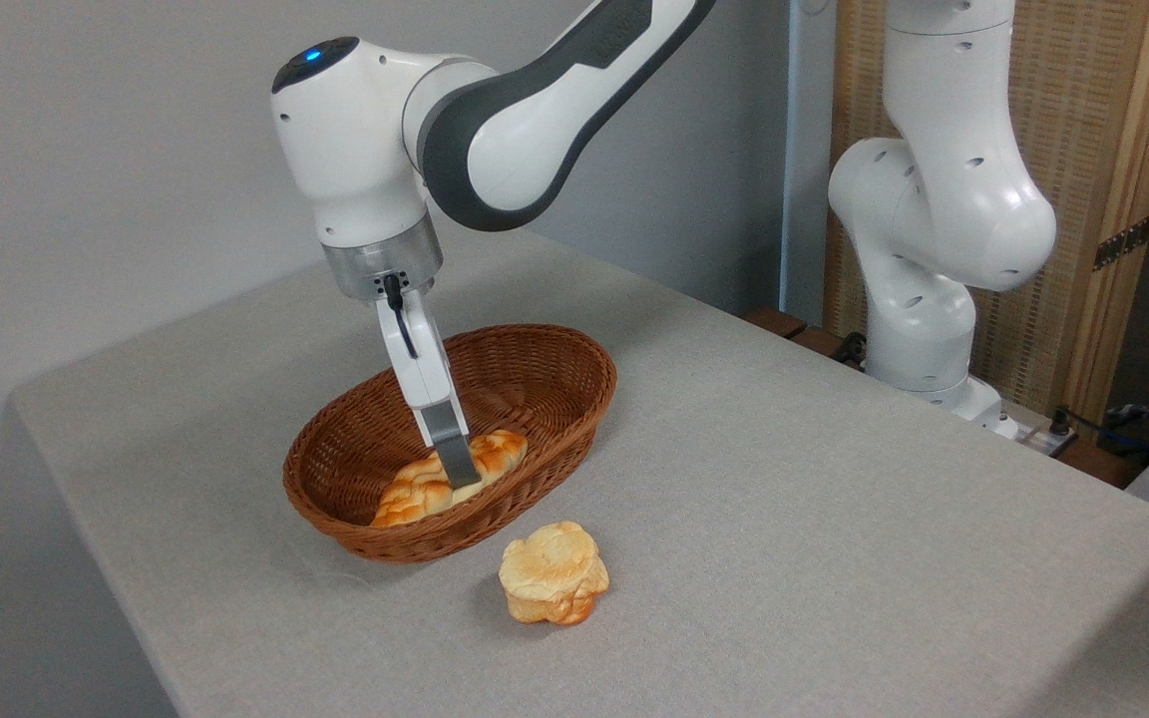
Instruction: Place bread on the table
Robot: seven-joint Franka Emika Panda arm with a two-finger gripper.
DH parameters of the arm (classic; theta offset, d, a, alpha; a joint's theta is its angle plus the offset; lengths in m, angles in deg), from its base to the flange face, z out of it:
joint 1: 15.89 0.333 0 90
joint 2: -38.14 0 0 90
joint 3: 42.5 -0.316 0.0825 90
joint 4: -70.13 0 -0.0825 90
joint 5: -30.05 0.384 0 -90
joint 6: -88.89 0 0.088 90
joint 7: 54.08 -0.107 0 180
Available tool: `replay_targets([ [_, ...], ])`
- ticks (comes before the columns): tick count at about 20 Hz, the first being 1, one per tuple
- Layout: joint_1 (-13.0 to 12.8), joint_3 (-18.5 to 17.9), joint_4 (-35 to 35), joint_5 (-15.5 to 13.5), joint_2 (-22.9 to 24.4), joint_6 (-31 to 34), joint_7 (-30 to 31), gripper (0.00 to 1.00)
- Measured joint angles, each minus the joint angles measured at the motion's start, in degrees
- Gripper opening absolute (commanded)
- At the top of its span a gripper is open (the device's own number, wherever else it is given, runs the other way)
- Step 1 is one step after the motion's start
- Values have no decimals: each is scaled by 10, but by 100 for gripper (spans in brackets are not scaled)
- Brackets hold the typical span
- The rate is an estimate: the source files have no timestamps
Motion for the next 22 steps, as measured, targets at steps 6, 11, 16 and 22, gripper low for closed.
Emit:
replay_targets([
  [6, 0, 0, 0, 0, 0, 0, 0, 0],
  [11, -1, 0, -1, 0, 1, 0, 0, 0],
  [16, -2, 1, -4, 0, 7, 0, 0, 0],
  [22, -3, 2, -7, -6, 28, 0, 0, 0],
])
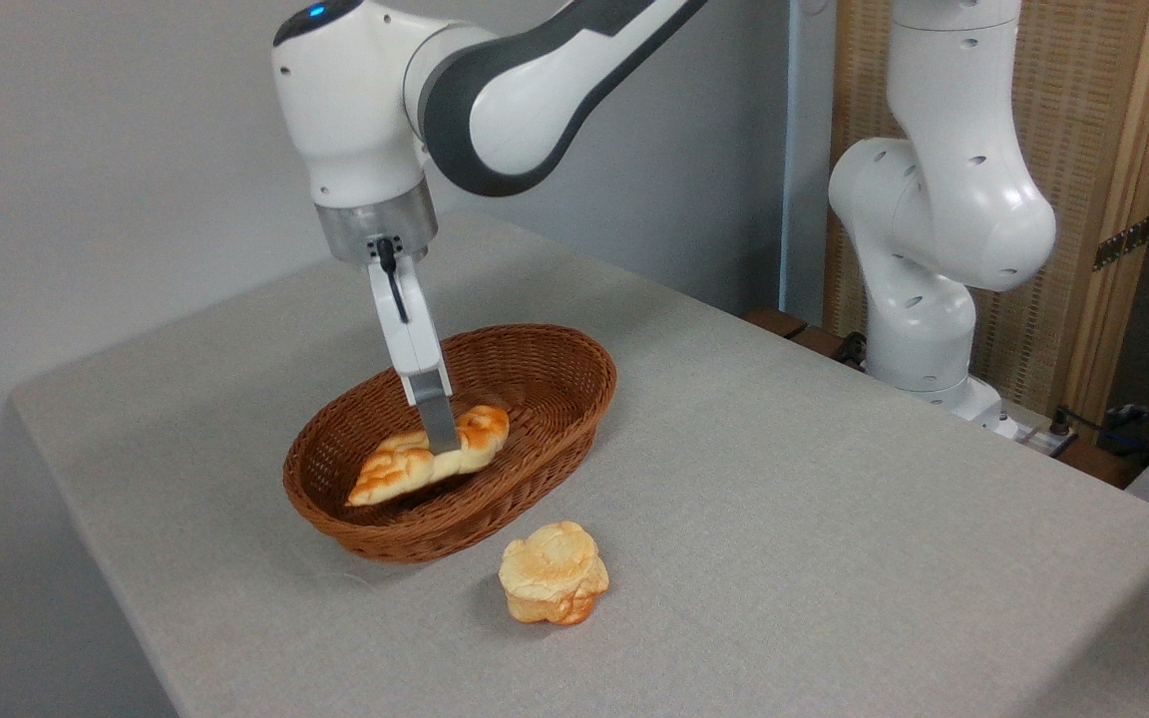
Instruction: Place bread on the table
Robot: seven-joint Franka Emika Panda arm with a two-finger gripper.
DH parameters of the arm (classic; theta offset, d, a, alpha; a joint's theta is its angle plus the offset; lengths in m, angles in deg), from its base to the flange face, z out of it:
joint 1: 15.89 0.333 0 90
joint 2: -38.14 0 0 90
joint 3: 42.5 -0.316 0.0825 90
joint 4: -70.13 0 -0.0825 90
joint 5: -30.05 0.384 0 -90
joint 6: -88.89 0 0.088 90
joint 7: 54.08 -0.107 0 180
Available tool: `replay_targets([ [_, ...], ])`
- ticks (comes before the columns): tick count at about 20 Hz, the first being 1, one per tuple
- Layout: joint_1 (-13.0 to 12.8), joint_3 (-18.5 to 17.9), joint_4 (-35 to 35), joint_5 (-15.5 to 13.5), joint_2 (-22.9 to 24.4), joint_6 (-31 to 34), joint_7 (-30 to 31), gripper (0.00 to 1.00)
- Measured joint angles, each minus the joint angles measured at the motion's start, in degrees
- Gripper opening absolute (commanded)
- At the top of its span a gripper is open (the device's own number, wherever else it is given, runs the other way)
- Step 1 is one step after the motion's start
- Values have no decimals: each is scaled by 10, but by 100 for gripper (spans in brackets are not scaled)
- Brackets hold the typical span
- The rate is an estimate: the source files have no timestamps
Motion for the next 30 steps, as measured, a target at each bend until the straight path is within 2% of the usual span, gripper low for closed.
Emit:
replay_targets([
  [10, 3, -17, -9, -17, 47, 28, 0, 0],
  [16, 6, -89, -9, -18, 74, 50, 0, 0],
  [23, 9, -175, -9, -17, 78, 59, -3, 0],
  [27, 10, -214, -7, -17, 73, 63, -5, 22],
  [28, 11, -220, -7, -17, 71, 64, -5, 45],
  [29, 12, -231, -7, -16, 68, 68, -9, 74],
  [30, 13, -241, -6, -16, 65, 70, -18, 90],
])
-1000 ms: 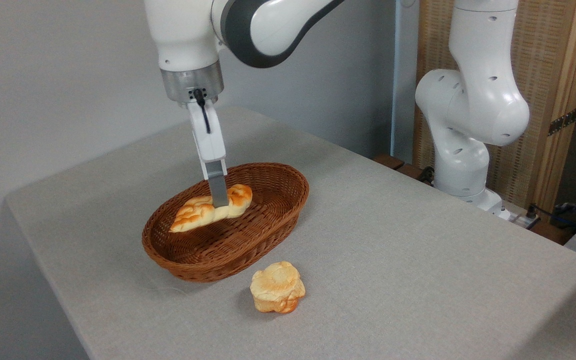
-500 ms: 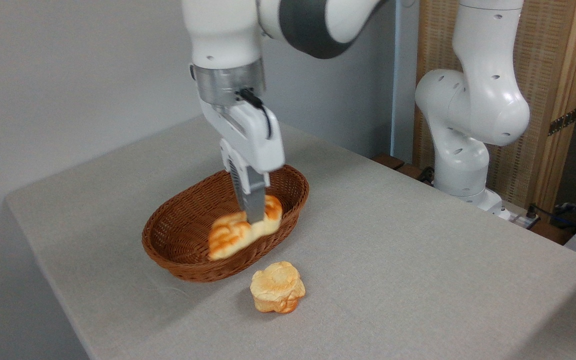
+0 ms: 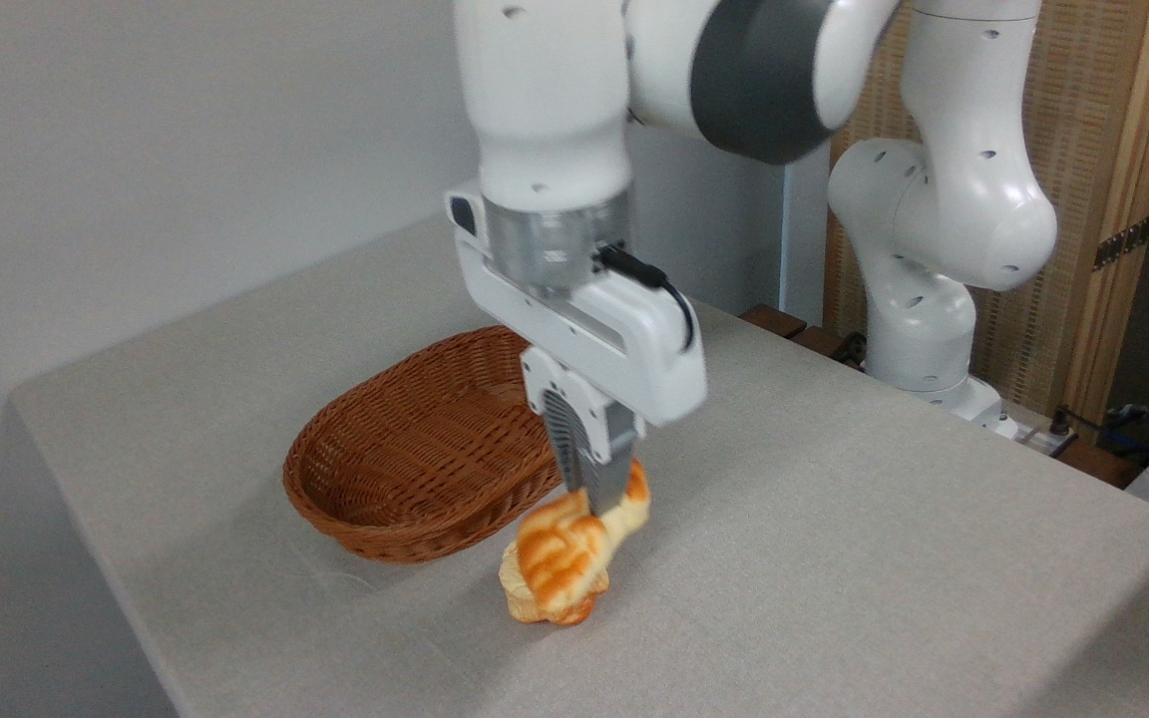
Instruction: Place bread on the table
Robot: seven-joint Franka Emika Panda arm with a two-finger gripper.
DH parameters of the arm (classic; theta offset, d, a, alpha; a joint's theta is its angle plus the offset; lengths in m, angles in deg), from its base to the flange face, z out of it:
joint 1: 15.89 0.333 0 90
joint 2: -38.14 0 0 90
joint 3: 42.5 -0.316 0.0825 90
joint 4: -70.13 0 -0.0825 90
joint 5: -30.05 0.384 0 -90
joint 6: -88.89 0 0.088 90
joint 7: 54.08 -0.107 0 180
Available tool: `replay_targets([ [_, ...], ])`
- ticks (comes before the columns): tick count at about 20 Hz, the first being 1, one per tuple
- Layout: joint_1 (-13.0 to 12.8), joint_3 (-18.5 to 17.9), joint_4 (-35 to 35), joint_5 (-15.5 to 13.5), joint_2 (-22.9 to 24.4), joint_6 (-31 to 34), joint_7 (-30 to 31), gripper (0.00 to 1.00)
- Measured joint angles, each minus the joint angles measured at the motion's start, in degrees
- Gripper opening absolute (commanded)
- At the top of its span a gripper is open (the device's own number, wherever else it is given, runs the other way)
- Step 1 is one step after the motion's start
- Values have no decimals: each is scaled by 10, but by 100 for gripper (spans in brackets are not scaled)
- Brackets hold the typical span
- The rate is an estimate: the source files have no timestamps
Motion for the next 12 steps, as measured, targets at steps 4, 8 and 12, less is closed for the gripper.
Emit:
replay_targets([
  [4, 2, -22, 0, 0, -13, 1, -21, 100],
  [8, 2, -24, 0, 0, -23, 1, -22, 100],
  [12, -1, -21, 0, 0, -27, 1, -22, 100],
])
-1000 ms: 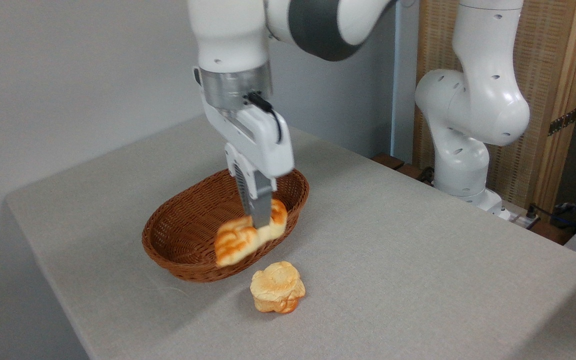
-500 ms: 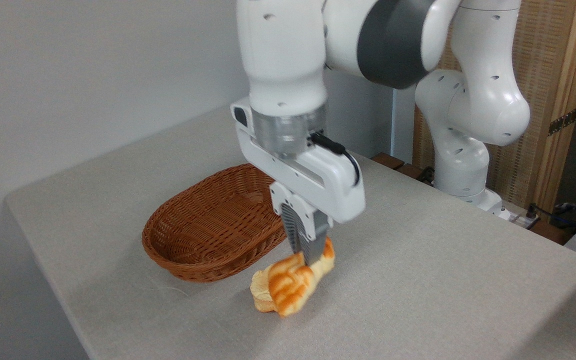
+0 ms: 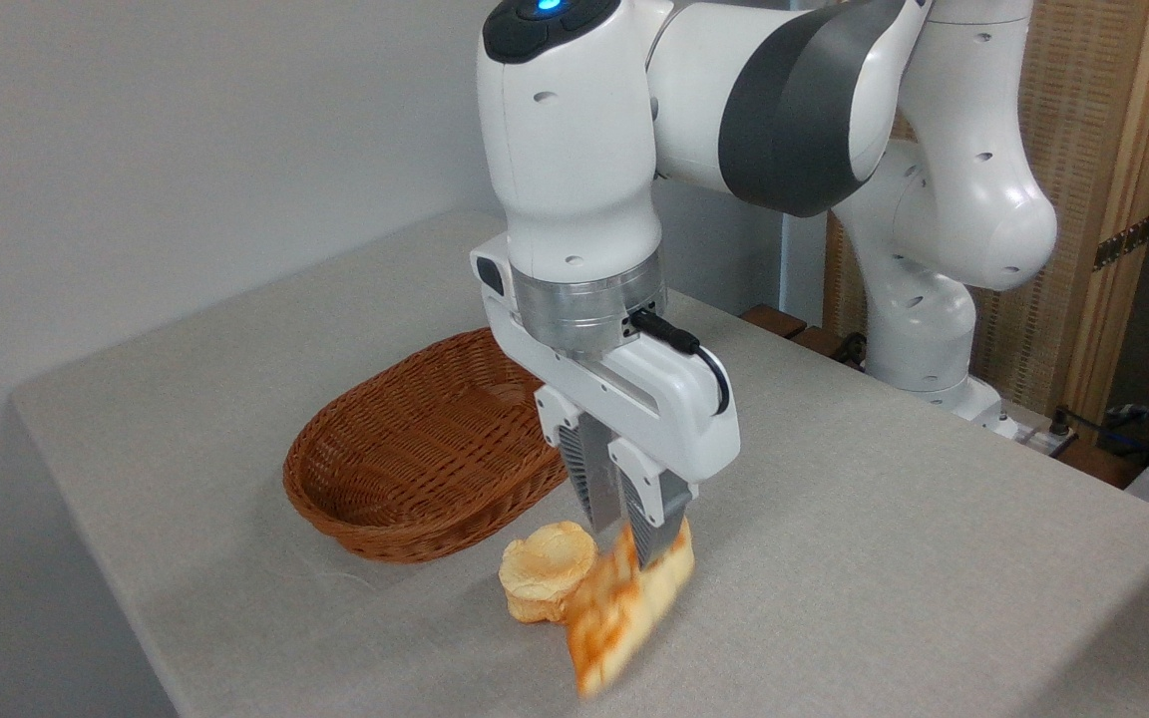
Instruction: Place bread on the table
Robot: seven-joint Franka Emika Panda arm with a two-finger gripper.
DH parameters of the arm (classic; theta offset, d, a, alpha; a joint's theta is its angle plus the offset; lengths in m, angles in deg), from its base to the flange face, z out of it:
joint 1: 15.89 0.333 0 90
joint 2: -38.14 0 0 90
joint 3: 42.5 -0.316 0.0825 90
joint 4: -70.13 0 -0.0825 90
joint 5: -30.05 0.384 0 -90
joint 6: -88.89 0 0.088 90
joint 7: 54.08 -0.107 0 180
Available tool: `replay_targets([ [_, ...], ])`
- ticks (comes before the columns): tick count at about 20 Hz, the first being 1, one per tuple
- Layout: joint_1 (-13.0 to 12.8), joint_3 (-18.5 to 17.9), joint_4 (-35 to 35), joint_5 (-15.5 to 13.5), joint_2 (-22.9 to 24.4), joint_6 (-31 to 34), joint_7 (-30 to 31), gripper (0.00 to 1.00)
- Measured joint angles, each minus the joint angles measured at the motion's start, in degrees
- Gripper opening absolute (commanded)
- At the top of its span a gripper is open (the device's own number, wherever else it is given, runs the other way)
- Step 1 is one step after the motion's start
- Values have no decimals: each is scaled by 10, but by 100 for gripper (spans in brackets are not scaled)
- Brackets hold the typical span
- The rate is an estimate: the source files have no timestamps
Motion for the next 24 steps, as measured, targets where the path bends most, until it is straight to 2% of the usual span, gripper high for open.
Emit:
replay_targets([
  [10, -5, 13, -2, -4, 1, 0, 0, 100],
  [14, -6, 51, -19, -11, 3, 0, 19, 100],
  [21, -8, 118, -71, -13, 9, 0, 93, 100],
  [24, -9, 137, -88, -13, 9, 0, 124, 100],
])
